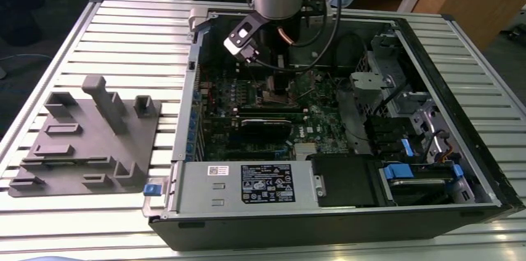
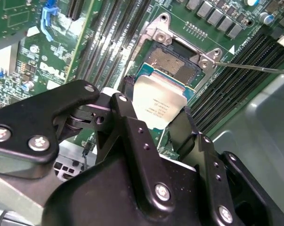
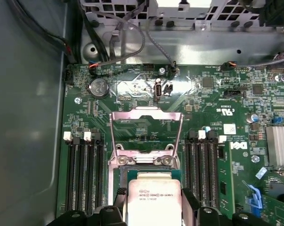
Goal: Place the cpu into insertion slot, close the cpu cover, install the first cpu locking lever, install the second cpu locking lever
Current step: 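Place the cpu into insertion slot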
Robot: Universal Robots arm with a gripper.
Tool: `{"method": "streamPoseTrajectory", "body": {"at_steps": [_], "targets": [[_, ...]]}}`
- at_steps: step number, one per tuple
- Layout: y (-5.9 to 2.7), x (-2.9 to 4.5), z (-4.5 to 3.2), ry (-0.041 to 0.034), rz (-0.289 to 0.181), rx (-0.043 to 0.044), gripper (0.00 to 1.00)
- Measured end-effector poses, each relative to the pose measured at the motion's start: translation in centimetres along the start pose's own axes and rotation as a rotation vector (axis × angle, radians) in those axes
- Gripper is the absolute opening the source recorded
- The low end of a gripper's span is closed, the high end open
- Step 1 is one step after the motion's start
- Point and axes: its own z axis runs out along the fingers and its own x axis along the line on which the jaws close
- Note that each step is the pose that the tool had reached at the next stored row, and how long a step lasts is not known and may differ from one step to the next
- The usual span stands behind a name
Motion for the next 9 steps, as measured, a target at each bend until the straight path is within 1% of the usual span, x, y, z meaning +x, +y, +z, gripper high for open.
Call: {"method": "streamPoseTrajectory", "body": {"at_steps": [5,9], "targets": [[-0.08,0.31,0.53,0.0001,0.0,-0.0001,0.54],[-0.1,0.34,0.63,0.0,0.0,0.0,0.54]]}}
